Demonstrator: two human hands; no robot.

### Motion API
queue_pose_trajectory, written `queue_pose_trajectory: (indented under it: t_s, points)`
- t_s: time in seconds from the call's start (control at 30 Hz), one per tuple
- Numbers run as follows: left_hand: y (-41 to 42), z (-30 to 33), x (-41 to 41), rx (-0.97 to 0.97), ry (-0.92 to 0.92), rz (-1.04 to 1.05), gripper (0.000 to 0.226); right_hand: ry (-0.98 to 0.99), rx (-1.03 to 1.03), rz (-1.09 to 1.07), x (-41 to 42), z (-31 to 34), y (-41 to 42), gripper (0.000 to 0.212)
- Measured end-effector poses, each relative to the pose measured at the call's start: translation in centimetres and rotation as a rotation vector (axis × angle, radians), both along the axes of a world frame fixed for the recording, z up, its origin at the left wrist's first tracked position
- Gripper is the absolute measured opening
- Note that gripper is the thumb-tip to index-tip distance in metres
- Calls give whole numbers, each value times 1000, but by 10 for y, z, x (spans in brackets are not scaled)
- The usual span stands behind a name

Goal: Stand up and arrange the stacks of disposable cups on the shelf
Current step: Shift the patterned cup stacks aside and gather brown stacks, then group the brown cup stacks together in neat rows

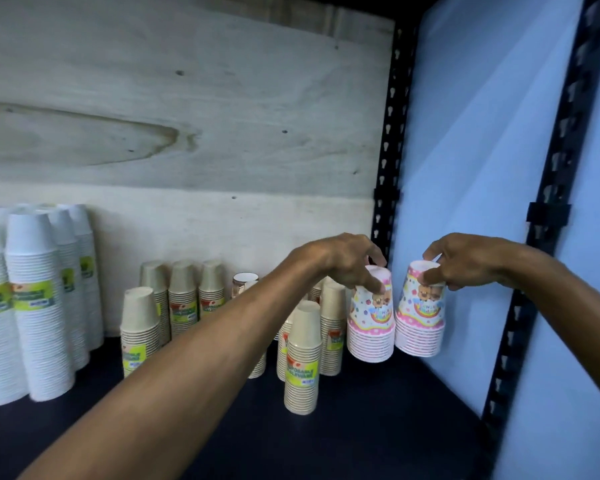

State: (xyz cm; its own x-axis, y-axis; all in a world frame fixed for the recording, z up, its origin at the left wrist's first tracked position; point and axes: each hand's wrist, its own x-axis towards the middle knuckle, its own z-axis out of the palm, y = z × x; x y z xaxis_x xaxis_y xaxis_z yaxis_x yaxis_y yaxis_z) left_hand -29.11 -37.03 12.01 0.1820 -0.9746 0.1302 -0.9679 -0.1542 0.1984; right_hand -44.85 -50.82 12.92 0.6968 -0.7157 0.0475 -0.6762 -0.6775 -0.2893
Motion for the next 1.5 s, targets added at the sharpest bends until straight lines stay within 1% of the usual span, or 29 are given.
queue_pose_trajectory:
  t_s: [0.2, 0.47, 0.57, 0.63, 0.8, 0.93, 1.03, 1.13, 1.23, 1.3, 1.37, 1.43, 1.5]
  points:
    - [-20, -31, 1, 77, -5, 24, 61, 97, 44, -7, 7, -31, -10, 59]
    - [-41, -53, 5, 109, 3, 25, 64, 162, 55, -5, 13, -50, -20, 58]
    - [-47, -58, 4, 110, -34, 6, 63, 182, 43, -21, 11, -55, -23, 58]
    - [-50, -61, 2, 101, -67, -5, 59, 181, 41, -29, 10, -58, -23, 56]
    - [-54, -65, 0, 88, -80, -2, 57, 165, 66, -23, 11, -69, -29, 57]
    - [-52, -66, -3, 82, -82, 24, 53, 206, 22, -2, 13, -68, -26, 56]
    - [-48, -61, -3, 95, -106, 41, 53, 264, -11, -4, 13, -63, -25, 63]
    - [-38, -46, -3, 56, -121, 66, 56, 279, -51, -15, 12, -56, -21, 70]
    - [-23, -27, 1, -46, -11, 115, 54, 188, -91, 14, 13, -46, -15, 65]
    - [-11, -15, 8, -125, 76, 148, 49, 102, -104, 43, 18, -39, -9, 60]
    - [6, -4, 18, -190, 123, 183, 45, 34, -135, 81, 28, -35, 1, 52]
    - [22, 5, 32, -227, 84, 224, 44, -29, -168, 124, 37, -32, 13, 45]
    - [45, 9, 49, -234, -4, 289, 44, -94, -196, 178, 52, -32, 26, 42]
